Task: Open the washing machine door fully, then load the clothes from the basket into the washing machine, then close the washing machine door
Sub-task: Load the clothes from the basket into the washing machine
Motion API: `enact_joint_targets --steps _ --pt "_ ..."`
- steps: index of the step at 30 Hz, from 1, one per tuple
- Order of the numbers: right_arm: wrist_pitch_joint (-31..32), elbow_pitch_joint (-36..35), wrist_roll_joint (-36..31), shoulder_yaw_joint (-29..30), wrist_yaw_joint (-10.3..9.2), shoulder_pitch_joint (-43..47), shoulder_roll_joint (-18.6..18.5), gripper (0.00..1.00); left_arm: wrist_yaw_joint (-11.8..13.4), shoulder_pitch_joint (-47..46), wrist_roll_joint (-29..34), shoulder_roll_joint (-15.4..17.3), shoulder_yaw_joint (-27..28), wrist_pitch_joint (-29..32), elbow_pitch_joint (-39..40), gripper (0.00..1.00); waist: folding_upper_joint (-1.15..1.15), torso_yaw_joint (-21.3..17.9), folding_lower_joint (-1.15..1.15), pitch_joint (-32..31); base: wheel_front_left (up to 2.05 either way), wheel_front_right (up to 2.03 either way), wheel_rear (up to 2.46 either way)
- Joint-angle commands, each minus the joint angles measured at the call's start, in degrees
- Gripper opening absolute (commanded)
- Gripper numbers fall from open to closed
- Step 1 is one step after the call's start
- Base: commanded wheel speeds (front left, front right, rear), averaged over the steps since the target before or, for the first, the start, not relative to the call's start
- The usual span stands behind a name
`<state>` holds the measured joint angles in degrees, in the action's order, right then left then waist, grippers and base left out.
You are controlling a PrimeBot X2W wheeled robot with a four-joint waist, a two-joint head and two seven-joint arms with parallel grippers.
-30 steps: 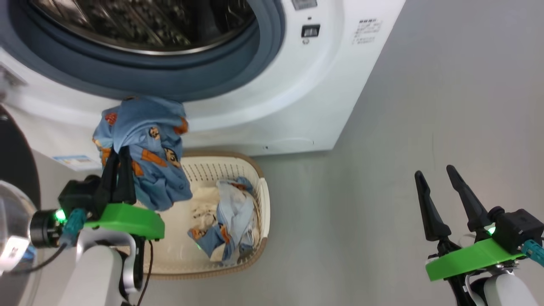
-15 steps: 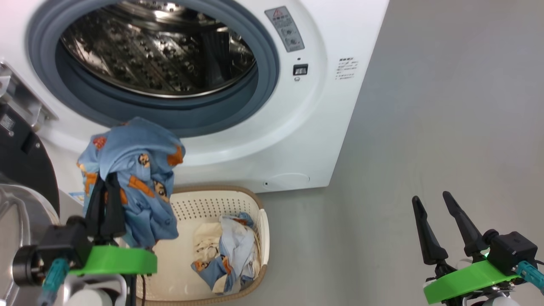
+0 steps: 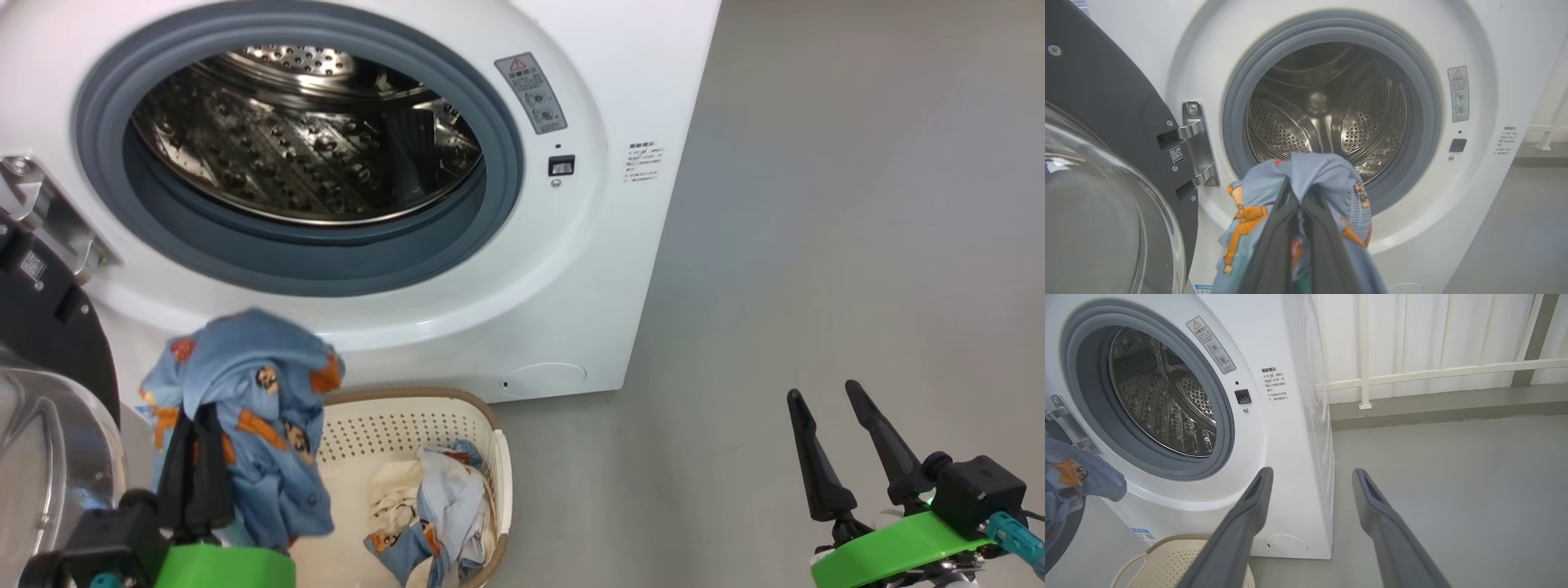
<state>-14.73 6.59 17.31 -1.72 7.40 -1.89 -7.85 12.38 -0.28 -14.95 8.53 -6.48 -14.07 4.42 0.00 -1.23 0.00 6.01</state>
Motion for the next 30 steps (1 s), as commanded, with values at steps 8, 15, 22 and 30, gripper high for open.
enact_joint_targets --steps 8,15,22,30 --pt "-0.3 -1.8 -0.3 -2.0 0.09 0.2 -0.7 1.00 0.9 1.0 -0.4 0.9 2.6 -0.5 1.9 0.00 0.00 -0.3 0.00 0.2 0.00 0.00 0.00" --pt "-0.3 -2.0 -0.7 -2.0 0.09 0.1 -1.0 1.00 0.7 1.8 -0.7 0.8 2.5 -0.6 1.4 0.00 0.00 -0.6 0.00 0.0 0.00 0.00 0.00" --pt "-0.3 -2.4 -0.7 -2.0 0.09 0.1 -1.1 1.00 0.5 1.1 -0.9 0.7 2.1 -0.7 1.0 0.00 0.00 -0.9 0.00 1.2 0.00 0.00 0.00" --pt "-0.3 -3.4 -0.9 -1.6 0.09 -0.8 -1.4 1.00 -0.1 -1.6 -1.2 0.3 1.3 -0.7 -0.9 0.00 0.00 -0.8 0.00 5.0 0.00 0.00 0.00"
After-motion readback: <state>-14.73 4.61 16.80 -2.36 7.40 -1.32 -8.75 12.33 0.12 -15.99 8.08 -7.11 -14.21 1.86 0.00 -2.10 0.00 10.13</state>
